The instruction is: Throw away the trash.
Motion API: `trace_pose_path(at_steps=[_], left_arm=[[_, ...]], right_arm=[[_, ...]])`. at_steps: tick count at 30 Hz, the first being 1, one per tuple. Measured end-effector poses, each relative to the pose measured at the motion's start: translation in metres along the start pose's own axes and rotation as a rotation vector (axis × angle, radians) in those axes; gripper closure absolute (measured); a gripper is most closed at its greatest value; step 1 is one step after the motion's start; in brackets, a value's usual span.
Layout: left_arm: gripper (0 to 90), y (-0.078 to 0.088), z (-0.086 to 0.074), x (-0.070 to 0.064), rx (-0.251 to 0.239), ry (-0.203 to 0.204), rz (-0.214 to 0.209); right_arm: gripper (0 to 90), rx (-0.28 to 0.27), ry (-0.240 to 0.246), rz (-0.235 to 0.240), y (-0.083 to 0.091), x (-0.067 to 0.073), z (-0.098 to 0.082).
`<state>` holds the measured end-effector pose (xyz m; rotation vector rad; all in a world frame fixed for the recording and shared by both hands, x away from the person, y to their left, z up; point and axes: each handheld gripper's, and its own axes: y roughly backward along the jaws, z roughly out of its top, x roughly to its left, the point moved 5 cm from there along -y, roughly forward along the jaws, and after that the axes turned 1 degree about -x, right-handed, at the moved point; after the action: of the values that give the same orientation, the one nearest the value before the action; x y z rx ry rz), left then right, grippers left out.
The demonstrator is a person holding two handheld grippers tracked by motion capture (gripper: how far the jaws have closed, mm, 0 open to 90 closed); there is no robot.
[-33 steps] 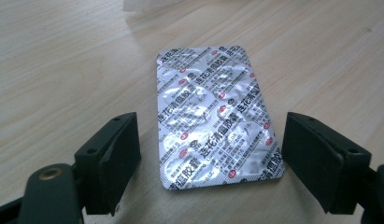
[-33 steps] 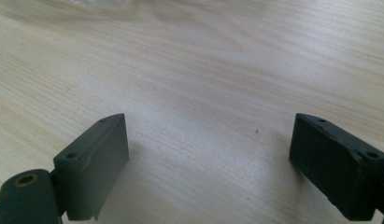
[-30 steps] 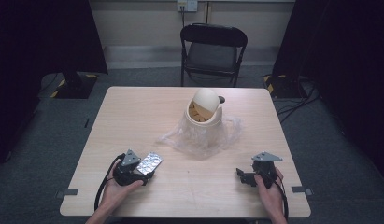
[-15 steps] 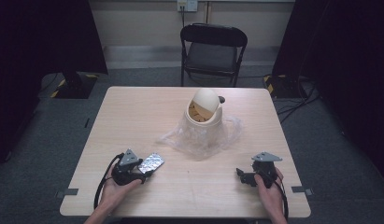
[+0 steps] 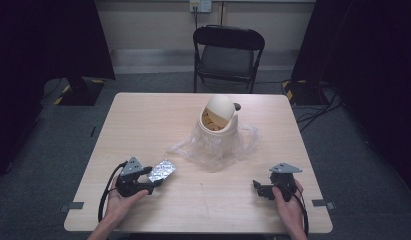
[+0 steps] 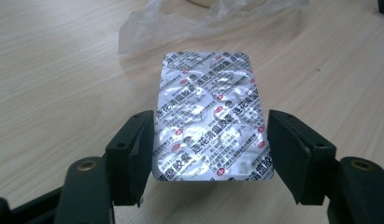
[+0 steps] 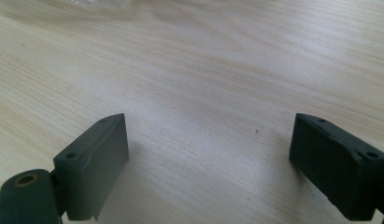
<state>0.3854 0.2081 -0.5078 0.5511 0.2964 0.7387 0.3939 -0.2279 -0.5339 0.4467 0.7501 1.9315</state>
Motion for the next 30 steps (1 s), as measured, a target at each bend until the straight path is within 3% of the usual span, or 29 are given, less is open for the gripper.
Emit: trace_pose_path(at_steps=[11,30], left_arm=[[34.2,0.006,0.013,-0.002,-0.032,-0.019,-0.022],[34.3,0.019,0.036,-0.002,-0.098,-0.007,-0.029]], right_arm=[[10.8,0.0,0.0,0.0,0.0,0.0,0.0],[10.8,0.0,0.0,0.0,0.0,0.0,0.0]])
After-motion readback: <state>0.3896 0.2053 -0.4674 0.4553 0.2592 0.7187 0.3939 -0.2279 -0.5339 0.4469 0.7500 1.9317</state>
